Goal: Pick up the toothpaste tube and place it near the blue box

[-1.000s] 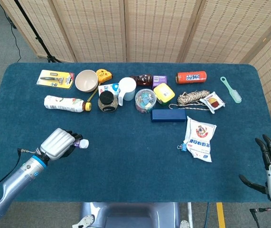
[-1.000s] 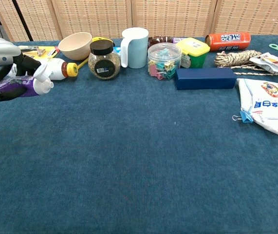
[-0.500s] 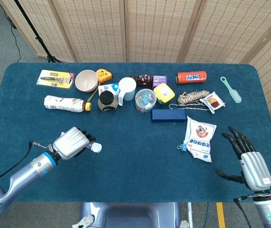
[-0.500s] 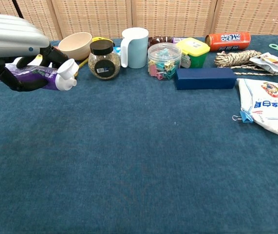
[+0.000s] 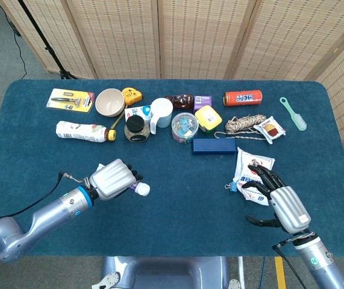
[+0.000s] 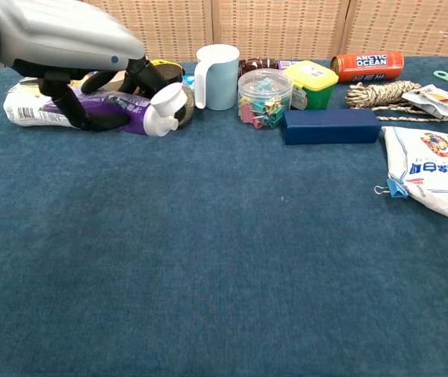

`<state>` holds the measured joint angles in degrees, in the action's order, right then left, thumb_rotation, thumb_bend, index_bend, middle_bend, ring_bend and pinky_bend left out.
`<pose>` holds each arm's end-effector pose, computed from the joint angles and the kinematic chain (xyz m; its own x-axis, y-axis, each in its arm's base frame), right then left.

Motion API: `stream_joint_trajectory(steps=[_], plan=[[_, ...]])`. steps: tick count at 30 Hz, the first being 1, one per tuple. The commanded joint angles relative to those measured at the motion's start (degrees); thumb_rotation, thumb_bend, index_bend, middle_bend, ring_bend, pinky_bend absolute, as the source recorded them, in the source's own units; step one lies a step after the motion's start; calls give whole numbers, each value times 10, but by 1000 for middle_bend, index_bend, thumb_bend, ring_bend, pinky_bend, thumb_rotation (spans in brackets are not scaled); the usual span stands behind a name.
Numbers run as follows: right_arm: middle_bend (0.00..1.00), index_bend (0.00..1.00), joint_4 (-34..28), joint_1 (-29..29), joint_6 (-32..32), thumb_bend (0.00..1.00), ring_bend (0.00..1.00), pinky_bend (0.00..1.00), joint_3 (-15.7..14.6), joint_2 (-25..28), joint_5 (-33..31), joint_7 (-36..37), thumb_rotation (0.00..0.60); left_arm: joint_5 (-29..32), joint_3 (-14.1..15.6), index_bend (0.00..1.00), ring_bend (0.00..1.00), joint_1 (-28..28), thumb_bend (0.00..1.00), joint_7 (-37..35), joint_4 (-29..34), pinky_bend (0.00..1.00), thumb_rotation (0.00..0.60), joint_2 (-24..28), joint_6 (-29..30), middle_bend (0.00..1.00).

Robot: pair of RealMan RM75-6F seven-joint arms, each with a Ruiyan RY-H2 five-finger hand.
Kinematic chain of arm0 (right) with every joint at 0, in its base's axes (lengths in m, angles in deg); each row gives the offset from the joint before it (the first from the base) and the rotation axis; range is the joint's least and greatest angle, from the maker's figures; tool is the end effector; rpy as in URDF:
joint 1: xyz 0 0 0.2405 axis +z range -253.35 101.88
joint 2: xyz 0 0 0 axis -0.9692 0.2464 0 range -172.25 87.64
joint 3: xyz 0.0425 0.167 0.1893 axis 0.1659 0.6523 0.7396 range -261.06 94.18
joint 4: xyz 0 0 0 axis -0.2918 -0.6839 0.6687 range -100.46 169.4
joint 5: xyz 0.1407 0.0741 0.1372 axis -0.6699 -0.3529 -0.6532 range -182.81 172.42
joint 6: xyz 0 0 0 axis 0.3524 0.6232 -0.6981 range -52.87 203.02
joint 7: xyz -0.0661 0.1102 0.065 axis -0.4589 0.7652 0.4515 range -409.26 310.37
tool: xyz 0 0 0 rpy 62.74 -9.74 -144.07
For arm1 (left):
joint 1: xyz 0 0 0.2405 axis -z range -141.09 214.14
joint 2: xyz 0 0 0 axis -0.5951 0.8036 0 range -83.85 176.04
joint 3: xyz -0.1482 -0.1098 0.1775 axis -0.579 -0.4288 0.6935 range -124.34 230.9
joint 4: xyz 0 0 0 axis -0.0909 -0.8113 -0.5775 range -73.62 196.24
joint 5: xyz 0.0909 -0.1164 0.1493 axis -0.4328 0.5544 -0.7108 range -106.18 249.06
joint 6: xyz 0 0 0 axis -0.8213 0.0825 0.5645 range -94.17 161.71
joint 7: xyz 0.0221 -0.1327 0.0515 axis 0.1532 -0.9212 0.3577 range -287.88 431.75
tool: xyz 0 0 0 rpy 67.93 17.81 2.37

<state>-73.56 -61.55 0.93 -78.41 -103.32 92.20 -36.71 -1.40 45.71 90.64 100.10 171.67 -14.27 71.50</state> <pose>-0.2014 -0.2130 0.1277 0.0615 -0.2097 0.9758 -0.9366 -0.3501 -0.0162 -0.0710 0.3110 0.0636 0.8060 0.1152 0.5806 0.4357 -0.7795 -0.4501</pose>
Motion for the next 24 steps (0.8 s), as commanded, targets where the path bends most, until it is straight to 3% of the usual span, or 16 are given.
stream_joint_trajectory(steps=[1, 12, 24], plan=[[93, 346, 9, 7, 4, 0, 30, 90, -3, -12, 0, 6, 600, 36, -10, 610, 510, 28, 1000, 18, 6, 592, 600, -5, -17, 505], [30, 351, 31, 22, 2, 0, 0, 0, -12, -49, -1, 25, 600, 139, -4, 610, 506, 112, 1000, 69, 13, 592, 600, -11, -46, 501], [24, 330, 46, 43, 12, 0, 0, 0, -16, -77, -12, 30, 600, 261, 38, 610, 513, 211, 1000, 120, 9, 592, 600, -43, -31, 501]])
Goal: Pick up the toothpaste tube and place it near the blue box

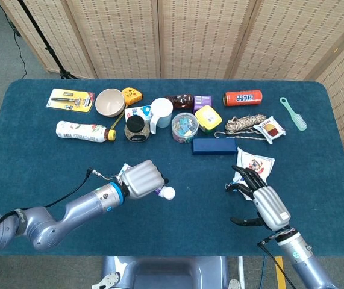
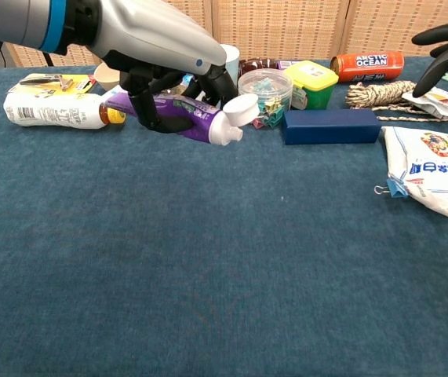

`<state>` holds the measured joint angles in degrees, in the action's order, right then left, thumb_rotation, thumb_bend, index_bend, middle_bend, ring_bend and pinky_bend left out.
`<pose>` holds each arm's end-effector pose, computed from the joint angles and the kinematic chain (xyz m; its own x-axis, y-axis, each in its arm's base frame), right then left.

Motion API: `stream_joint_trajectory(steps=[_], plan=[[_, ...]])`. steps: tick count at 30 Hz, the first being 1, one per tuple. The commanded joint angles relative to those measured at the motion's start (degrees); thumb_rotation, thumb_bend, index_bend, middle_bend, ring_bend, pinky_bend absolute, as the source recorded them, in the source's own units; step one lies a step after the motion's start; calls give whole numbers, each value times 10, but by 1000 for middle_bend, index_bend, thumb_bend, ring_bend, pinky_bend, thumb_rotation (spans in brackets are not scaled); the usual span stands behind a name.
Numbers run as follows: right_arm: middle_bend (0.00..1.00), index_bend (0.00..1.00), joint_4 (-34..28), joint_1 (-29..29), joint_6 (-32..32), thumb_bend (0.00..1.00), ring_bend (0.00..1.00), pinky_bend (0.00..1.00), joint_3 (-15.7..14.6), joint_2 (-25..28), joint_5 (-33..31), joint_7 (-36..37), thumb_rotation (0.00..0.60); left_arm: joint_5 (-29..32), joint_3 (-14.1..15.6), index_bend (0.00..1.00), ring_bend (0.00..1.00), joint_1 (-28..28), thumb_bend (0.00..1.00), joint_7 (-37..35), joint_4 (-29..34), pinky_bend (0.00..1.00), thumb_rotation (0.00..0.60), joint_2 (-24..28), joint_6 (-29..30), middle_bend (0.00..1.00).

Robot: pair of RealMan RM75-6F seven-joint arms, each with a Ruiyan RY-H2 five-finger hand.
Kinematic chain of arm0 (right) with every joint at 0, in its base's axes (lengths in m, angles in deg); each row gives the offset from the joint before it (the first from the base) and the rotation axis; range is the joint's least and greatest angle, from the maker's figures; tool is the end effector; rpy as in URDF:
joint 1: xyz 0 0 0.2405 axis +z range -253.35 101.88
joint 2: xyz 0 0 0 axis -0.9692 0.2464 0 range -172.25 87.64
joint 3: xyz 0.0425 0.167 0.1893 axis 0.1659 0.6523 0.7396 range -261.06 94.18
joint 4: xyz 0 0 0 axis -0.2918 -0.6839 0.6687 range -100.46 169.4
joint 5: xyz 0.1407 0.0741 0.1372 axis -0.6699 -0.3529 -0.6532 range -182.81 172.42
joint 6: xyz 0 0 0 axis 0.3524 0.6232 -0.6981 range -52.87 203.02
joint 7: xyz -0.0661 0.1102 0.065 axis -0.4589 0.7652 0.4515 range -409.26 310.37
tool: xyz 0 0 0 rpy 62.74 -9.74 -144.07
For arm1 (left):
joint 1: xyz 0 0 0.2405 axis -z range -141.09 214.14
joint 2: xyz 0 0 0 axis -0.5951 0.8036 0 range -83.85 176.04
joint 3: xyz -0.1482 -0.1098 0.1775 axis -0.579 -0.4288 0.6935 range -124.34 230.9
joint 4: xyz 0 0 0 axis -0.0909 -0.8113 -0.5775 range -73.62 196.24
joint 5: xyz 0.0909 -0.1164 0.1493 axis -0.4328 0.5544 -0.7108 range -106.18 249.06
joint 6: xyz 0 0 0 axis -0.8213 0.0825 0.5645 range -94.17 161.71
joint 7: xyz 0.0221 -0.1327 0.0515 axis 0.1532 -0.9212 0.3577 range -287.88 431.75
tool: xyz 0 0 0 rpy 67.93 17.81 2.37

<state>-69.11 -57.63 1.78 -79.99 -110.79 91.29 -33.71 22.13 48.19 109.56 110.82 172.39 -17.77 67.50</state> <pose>-0.1946 -0.2228 0.0913 -0.0183 -0.2738 0.9616 -0.9230 -0.3651 -0.1215 -0.0043 0.3206 0.0353 0.8586 0.1297 0.4960 0.3682 -0.8293 -0.4204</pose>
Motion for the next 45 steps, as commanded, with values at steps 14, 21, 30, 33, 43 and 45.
stream_joint_trajectory(steps=[14, 21, 30, 33, 43, 45], plan=[[12, 306, 7, 33, 26, 0, 0, 0, 5, -23, -18, 2, 600, 113, 46, 610, 519, 88, 1000, 28, 3, 592, 600, -28, 48, 500], [4, 281, 10, 42, 27, 0, 0, 0, 10, -32, -24, -6, 600, 137, 55, 610, 522, 105, 1000, 28, 6, 592, 600, -32, 61, 501], [0, 210, 6, 64, 49, 0, 0, 0, 22, -45, -45, -22, 600, 168, 65, 610, 523, 126, 1000, 33, 8, 592, 600, -38, 84, 501], [0, 192, 4, 69, 53, 0, 0, 0, 24, -49, -51, -31, 600, 176, 70, 610, 524, 131, 1000, 35, 10, 592, 600, -40, 94, 501], [0, 219, 3, 76, 57, 0, 0, 0, 19, -57, -57, -40, 600, 184, 73, 610, 525, 136, 1000, 28, 12, 592, 600, -39, 107, 501], [0, 220, 4, 77, 58, 0, 0, 0, 17, -59, -58, -43, 600, 184, 73, 610, 525, 137, 1000, 26, 13, 592, 600, -37, 107, 501]])
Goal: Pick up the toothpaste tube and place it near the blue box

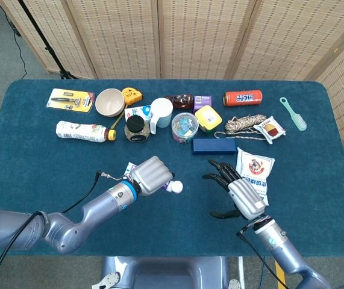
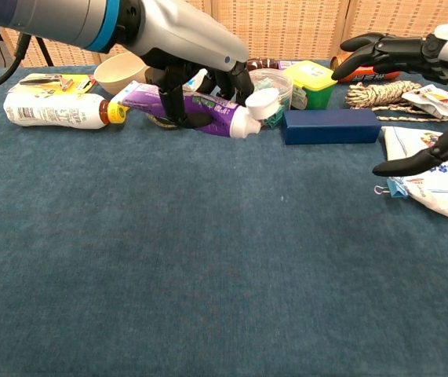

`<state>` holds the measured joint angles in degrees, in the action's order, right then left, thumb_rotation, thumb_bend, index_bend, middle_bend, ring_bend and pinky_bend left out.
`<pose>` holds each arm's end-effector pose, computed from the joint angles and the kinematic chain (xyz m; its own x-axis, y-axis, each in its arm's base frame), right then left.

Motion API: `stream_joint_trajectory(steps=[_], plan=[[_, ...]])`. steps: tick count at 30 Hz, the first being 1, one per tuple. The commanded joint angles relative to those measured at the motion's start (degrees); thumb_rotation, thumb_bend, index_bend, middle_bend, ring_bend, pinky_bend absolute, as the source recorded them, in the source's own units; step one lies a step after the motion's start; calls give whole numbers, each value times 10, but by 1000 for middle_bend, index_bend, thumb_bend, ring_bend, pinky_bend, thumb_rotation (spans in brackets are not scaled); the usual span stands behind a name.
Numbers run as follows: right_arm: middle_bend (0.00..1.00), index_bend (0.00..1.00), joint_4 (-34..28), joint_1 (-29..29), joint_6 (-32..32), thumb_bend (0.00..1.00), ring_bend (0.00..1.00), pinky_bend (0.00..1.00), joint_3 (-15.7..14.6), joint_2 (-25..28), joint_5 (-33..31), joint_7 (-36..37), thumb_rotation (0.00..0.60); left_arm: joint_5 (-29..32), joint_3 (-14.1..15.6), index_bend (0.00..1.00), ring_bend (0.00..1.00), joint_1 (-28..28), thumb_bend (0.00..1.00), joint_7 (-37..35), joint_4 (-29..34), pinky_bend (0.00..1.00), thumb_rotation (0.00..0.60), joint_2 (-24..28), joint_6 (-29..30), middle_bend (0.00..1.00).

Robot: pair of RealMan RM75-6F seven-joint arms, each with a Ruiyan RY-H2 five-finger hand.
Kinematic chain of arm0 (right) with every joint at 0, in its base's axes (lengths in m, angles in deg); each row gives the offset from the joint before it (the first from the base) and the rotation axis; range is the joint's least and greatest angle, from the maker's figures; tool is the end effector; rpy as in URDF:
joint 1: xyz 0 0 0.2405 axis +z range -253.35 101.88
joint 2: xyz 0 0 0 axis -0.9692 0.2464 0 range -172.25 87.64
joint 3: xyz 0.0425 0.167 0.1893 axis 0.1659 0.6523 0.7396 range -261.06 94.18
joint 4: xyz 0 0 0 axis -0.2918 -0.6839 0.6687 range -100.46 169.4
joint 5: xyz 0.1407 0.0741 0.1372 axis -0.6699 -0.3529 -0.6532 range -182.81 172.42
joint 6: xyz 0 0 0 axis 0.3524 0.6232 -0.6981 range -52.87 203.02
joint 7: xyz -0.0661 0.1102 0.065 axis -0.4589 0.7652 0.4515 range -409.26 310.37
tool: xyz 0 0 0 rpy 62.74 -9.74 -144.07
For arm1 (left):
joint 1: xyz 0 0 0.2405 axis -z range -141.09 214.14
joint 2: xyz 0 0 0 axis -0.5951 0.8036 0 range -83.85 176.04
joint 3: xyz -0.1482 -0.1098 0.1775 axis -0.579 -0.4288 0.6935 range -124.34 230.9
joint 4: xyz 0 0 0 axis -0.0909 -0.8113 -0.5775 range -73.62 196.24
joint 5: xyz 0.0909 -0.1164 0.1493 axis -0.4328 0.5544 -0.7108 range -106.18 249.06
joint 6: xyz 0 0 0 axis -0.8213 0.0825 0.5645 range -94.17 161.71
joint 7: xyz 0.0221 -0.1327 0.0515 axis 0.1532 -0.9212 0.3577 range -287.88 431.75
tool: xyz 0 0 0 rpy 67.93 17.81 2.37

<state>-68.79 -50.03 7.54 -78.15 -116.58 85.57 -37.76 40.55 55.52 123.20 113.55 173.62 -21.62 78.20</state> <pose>-0.1596 -0.2503 0.0579 -0.0057 -0.3339 0.9426 -0.9021 -0.4050 -0.1489 0.0203 0.3257 0.0230 0.8516 0.1796 0.4925 0.4374 -0.7611 -0.4789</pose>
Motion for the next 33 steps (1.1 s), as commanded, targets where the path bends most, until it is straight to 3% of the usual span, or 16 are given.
stream_joint_trajectory(steps=[1, 33], plan=[[0, 221, 1, 1, 2, 0, 0, 0, -2, -2, -1, -3, 600, 1, 0, 610, 525, 1, 1000, -3, 0, 592, 600, 2, 0, 501], [0, 226, -13, 20, 7, 0, 0, 0, -11, -27, 2, -16, 600, 16, 8, 610, 525, 17, 1000, -2, -10, 592, 600, -15, 13, 501]])
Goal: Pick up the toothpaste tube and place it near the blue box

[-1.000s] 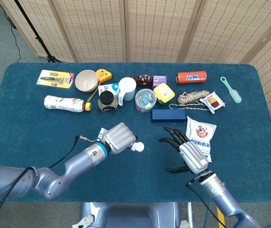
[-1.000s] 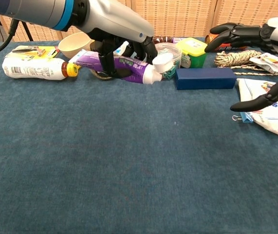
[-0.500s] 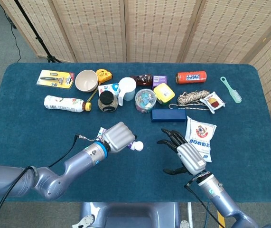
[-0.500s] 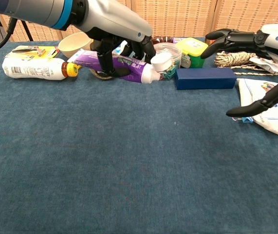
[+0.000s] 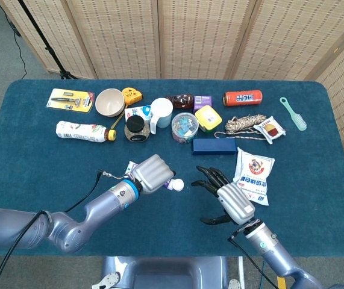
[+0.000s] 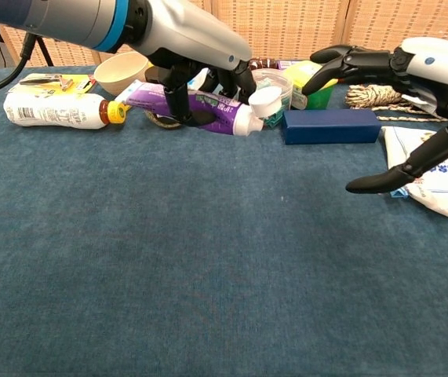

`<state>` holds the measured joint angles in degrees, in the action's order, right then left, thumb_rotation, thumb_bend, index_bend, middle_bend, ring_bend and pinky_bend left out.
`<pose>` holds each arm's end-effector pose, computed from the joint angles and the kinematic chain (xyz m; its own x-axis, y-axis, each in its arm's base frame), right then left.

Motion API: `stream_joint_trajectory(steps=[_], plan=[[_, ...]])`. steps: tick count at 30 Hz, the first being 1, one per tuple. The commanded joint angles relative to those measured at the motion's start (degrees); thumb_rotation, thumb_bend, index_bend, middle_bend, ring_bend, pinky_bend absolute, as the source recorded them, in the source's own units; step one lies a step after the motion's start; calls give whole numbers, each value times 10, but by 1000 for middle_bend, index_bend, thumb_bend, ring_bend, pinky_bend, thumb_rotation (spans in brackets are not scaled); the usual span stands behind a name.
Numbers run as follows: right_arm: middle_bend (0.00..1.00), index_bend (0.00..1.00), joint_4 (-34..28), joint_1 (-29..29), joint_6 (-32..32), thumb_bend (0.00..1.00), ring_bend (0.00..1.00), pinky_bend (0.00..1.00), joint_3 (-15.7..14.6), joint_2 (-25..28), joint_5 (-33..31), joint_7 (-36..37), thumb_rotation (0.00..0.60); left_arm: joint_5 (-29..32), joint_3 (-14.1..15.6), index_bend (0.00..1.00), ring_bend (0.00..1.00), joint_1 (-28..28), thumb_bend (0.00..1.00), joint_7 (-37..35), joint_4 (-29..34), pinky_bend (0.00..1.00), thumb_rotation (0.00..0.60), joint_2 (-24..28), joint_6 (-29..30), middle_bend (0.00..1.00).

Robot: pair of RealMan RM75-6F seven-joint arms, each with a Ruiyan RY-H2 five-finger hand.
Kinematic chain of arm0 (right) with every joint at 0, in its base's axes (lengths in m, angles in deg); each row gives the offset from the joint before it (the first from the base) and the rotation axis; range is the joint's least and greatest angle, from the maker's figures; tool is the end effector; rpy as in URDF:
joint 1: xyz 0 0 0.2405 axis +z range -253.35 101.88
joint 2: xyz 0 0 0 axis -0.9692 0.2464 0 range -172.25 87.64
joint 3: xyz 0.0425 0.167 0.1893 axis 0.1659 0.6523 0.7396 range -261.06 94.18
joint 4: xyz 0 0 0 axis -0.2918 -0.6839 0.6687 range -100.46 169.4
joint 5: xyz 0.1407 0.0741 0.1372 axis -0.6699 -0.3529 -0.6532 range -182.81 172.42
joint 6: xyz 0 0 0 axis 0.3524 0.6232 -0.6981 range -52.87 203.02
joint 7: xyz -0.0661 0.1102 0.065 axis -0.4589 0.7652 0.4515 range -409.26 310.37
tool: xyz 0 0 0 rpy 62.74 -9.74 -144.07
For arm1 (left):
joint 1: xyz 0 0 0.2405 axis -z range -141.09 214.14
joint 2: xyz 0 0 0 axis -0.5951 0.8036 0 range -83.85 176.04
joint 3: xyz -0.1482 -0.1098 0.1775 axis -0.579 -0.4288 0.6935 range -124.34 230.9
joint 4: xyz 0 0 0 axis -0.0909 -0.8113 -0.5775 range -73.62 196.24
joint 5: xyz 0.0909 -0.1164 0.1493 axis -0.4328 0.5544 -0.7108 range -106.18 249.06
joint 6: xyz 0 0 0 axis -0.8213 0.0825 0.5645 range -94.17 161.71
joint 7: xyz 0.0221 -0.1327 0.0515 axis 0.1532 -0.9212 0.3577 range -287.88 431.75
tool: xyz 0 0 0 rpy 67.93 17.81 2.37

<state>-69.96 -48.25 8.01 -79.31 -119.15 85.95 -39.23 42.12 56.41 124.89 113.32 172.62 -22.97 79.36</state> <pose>-0.1418 -0.2438 0.0427 -0.0127 -0.3740 0.9273 -0.8804 -0.4354 -0.1877 0.0234 0.3284 0.0184 0.8522 0.1783 0.4919 0.4398 -0.7534 -0.4888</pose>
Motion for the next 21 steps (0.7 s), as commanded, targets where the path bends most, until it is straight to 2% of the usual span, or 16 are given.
stream_joint_trajectory(steps=[1, 21], plan=[[0, 226, -2, 3, 3, 0, 0, 0, 1, -3, -3, -3, 600, 0, -1, 610, 525, 0, 1000, 0, -1, 592, 600, -2, 3, 501], [0, 219, -12, 16, 7, 0, 0, 0, 8, -8, -9, -4, 600, 10, 1, 610, 525, 8, 1000, 9, -10, 592, 600, -18, 8, 501]])
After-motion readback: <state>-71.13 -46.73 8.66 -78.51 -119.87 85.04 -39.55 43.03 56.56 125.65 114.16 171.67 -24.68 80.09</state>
